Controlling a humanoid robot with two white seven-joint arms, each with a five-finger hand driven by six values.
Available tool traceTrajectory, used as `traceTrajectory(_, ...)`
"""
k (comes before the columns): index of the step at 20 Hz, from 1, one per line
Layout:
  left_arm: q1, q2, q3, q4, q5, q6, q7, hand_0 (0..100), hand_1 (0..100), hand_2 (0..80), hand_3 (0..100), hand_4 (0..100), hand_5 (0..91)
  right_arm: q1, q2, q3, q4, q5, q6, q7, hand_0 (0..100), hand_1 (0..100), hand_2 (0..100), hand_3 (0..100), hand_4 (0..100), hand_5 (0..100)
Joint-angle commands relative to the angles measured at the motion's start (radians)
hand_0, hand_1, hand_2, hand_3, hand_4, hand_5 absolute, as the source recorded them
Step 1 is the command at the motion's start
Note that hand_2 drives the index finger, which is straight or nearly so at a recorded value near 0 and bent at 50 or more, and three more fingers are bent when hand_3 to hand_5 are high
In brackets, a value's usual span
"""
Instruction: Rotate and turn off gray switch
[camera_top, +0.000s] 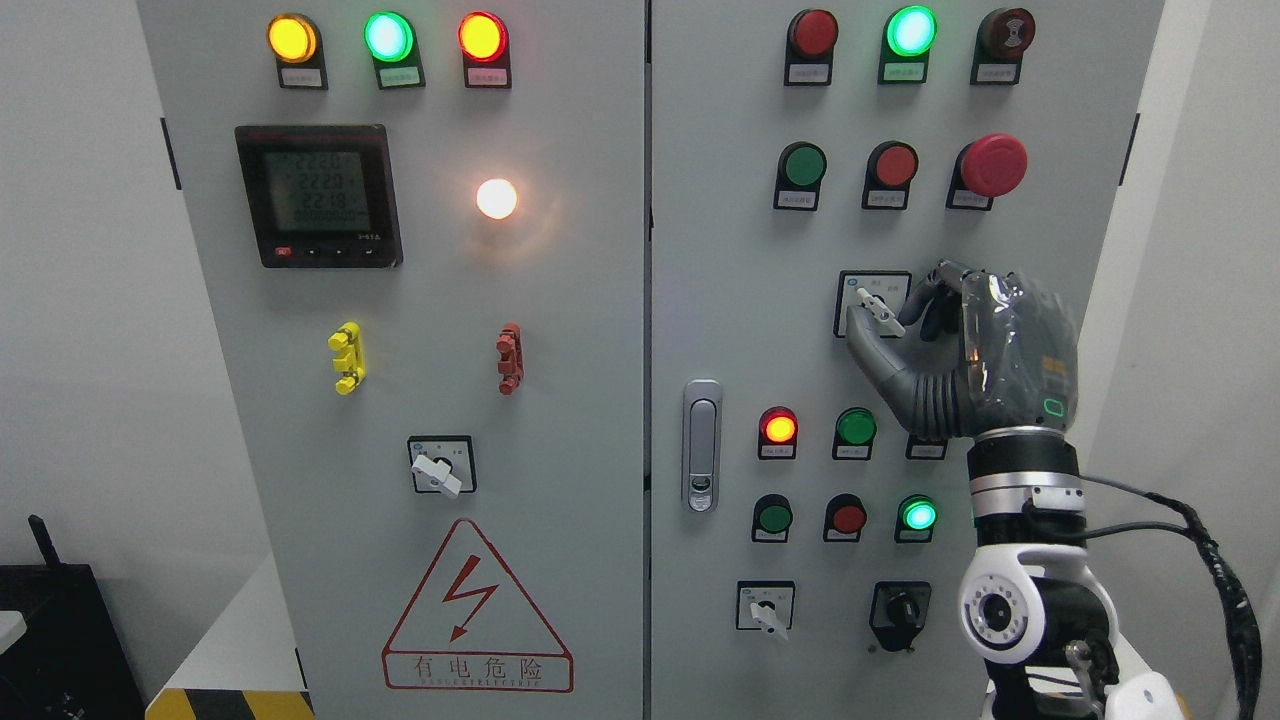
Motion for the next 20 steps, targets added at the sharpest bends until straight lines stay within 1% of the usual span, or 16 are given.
traceTrajectory(1, 0.001, 0.0, 0.032, 0.023, -0.008, 0.001, -0.004, 12, 39, 0.0, 0, 0, 0.0, -0.004, 0.001, 0.007, 0.006, -0.001, 0.0, -0.001, 29, 38, 68, 86, 84, 100)
traceTrajectory(5, 0.0, 0.0, 0.032, 0.023, -0.008, -0.001, -0.004, 12, 39, 0.0, 0, 0, 0.0, -0.004, 0.003, 0.008, 0.006, -0.001, 0.0, -0.001, 33, 37, 68, 86, 84, 100)
traceTrajectory(20, 0.0, 0.0, 0.031, 0.023, -0.008, 0.001, -0.004, 12, 39, 0.0, 0, 0, 0.0, -0.013, 0.004, 0.011, 0.016, -0.004, -0.002, 0.001, 39, 37, 74, 90, 87, 100)
